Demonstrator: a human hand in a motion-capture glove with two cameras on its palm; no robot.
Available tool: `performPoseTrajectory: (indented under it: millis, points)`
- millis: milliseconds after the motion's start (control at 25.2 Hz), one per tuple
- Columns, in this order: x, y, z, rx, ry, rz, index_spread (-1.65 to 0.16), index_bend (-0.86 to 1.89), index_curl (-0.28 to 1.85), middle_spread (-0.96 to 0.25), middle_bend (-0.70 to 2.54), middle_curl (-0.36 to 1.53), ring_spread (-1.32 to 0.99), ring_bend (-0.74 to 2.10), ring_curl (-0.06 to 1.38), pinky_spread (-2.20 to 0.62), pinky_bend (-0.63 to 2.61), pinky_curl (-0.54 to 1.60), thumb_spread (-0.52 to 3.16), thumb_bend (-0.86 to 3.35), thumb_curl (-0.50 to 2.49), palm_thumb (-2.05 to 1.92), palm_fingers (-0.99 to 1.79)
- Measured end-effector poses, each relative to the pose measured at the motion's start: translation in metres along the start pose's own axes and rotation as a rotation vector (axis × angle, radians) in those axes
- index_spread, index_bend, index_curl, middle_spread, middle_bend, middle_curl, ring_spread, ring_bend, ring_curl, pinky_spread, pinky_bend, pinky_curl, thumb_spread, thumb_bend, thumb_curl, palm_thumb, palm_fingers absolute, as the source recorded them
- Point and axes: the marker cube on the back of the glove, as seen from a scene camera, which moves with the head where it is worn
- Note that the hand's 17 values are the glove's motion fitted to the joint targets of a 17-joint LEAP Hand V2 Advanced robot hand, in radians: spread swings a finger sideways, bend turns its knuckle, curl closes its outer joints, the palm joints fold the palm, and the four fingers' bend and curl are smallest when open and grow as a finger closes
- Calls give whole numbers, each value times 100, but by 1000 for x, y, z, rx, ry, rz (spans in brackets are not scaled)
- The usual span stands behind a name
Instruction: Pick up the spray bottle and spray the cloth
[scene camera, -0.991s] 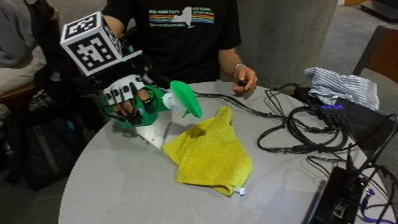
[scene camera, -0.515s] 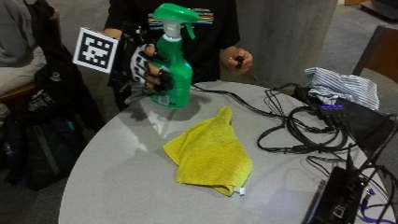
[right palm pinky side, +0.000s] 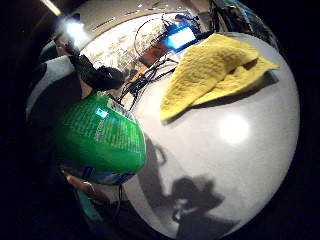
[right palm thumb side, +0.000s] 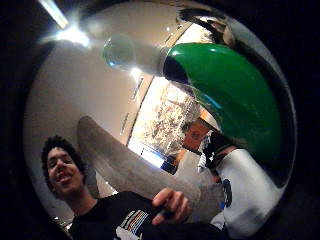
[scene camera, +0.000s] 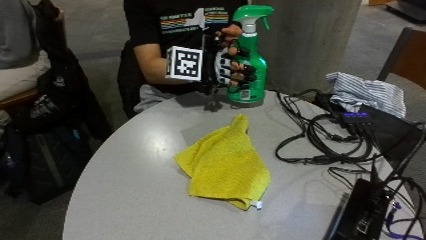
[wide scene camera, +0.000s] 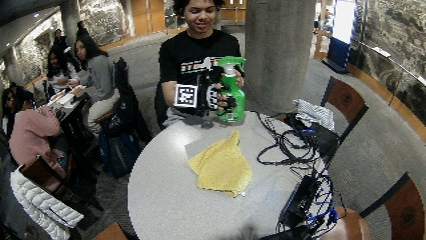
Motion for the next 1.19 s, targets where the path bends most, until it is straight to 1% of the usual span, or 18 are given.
performPoseTrajectory:
  millis: [159, 317, 555, 634, 713, 832, 1031, 1110, 1189]
  points:
    - [1, 2, 24, -51, 10, 1, -25, 7, 16, 2, 23, 42, 1, 52, 36, 3, 70, 33, 78, -3, 56, 95, 93]
    - [8, 5, 38, -69, 33, 1, -25, 6, 15, 1, 23, 42, 1, 52, 36, 3, 71, 33, 79, -3, 55, 94, 92]
    - [18, 11, 40, -68, 45, 7, -25, 7, 15, 1, 22, 42, 0, 51, 36, 3, 72, 34, 80, -4, 54, 93, 89]
    - [20, 15, 33, -75, 68, 0, -25, 3, 14, 1, 22, 43, -1, 50, 36, 3, 73, 34, 81, -5, 52, 89, 83]
    - [21, 20, 19, -62, 100, -2, -27, -1, 13, 1, 23, 43, -1, 49, 37, 3, 75, 35, 82, -6, 50, 85, 71]
    - [27, 24, -14, -12, 183, -19, -29, -1, 10, 1, 26, 44, -1, 49, 37, 4, 77, 36, 84, -6, 48, 81, 66]
    - [44, 29, -89, 50, 430, -7, -29, 10, 12, 1, 27, 44, -1, 47, 35, 5, 74, 34, 88, -3, 46, 80, 70]
    - [53, 34, -117, 58, 524, -35, -29, 13, 14, 1, 28, 43, -1, 45, 34, 5, 71, 33, 89, -3, 45, 80, 73]
    - [59, 37, -131, 60, 572, -64, -29, 17, 16, 0, 28, 43, -1, 43, 34, 6, 68, 32, 90, -3, 45, 80, 76]
